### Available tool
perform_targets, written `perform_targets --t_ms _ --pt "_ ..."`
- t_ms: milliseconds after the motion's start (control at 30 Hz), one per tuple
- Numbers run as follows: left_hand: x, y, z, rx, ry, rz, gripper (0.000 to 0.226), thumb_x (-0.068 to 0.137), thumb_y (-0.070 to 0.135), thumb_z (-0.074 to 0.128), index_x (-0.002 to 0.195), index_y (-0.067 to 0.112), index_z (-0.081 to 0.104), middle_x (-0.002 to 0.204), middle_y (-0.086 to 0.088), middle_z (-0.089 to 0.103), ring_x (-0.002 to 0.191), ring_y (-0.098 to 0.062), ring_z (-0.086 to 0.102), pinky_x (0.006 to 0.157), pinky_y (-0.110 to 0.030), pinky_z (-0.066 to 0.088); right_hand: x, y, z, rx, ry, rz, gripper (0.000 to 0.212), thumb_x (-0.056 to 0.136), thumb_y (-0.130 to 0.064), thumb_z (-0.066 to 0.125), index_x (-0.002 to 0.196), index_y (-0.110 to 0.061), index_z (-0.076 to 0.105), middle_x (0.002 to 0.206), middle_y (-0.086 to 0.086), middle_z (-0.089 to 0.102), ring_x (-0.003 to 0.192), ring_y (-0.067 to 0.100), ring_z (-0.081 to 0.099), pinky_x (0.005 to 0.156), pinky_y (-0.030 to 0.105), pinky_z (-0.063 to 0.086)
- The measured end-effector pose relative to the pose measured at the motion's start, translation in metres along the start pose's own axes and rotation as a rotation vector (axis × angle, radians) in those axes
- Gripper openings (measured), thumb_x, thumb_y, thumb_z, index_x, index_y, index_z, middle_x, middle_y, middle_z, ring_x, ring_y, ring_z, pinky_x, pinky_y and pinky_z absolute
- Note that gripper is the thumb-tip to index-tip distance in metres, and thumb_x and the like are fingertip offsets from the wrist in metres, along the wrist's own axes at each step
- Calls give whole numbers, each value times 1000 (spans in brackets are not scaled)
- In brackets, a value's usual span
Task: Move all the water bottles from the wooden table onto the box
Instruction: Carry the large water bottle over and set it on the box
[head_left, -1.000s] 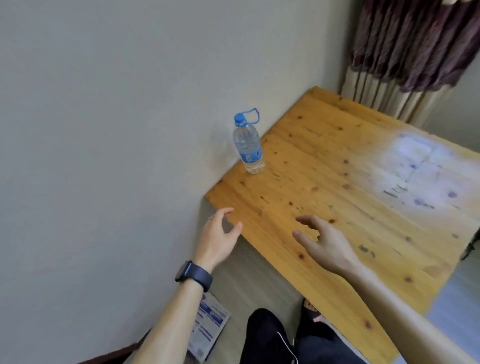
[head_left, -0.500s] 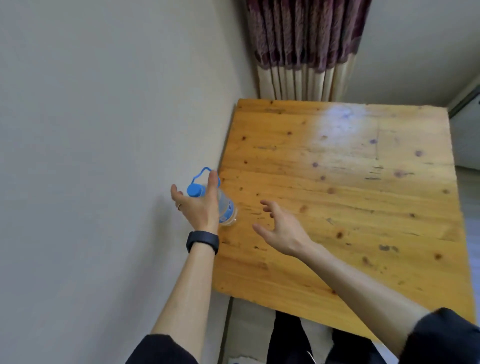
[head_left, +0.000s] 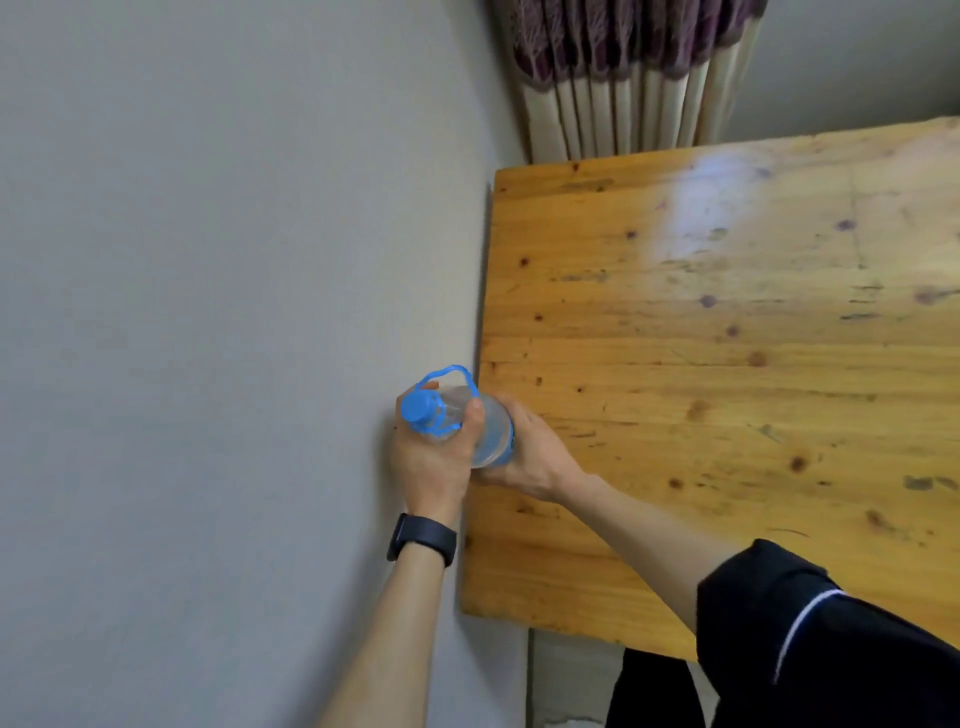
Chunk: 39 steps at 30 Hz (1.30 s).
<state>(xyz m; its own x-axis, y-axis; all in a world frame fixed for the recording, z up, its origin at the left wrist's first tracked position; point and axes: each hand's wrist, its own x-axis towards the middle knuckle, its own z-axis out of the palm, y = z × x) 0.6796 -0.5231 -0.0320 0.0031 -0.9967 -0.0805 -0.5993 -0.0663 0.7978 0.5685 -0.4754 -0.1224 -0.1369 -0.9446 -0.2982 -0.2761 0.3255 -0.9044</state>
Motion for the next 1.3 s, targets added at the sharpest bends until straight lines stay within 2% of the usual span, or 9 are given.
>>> perform_targets --t_ms 133,200,333,433,567,700,900,1033,1300 --pt "16 6 -9 46 -23 -59 56 69 59 76 105 16 68 96 6 72 90 -12 69 69 -5 43 -2 -14 -1 -69 9 18 89 61 -49 84 136 -28 41 120 -5 63 108 21 60 89 35 50" --pt "16 12 -8 33 -62 -132 33 76 43 82 92 18 68 85 5 70 87 -19 70 64 -14 45 -10 -18 -13 -161 -18 27 87 62 -50 83 136 -29 42 118 -2 64 105 24 61 83 34 48" --pt "-15 34 14 -86 -196 -190 38 72 51 81 93 22 68 84 7 72 83 -17 69 73 -29 52 -61 -9 -58 -274 11 121 88 54 -60 78 131 -35 42 112 -6 60 100 20 59 76 30 45" --pt "-57 64 47 -140 -408 -157 36 75 50 79 82 16 70 74 5 71 69 -11 65 61 -29 48 -124 4 -100 -230 122 215 84 53 -57 80 126 -35 46 109 -15 55 102 9 53 76 20 43" --pt "-116 114 99 -226 -644 -13 40 65 61 70 74 23 68 69 6 71 67 -15 67 70 -46 56 -214 17 -162 -137 347 322 75 54 -45 87 119 -38 50 105 -15 63 90 3 62 74 29 54" --pt "-181 185 137 -330 -829 111 12 66 58 70 74 50 68 74 20 72 70 -3 68 69 -29 54 -289 20 -226 -123 569 386 72 53 -44 87 114 -45 49 105 -13 64 90 5 64 75 40 57" --pt "-277 283 196 -470 -1009 195 28 68 51 74 84 28 73 83 5 75 83 -21 73 82 -52 59 -397 25 -307 -175 924 395 76 50 -51 82 119 -44 50 102 -19 60 88 2 59 72 29 54" --pt "-363 344 239 -454 -1083 299 39 64 51 72 85 18 72 82 2 75 81 -16 72 78 -44 58 -476 49 -367 -197 1062 383 74 50 -55 80 116 -41 50 101 -16 59 84 3 58 70 28 52" --pt "-554 477 345 -365 -1099 635 14 72 44 74 78 32 72 84 4 75 87 -21 72 89 -55 55 -634 119 -528 -140 1252 294 81 49 -48 85 120 -37 47 109 -10 59 95 17 61 80 37 54"
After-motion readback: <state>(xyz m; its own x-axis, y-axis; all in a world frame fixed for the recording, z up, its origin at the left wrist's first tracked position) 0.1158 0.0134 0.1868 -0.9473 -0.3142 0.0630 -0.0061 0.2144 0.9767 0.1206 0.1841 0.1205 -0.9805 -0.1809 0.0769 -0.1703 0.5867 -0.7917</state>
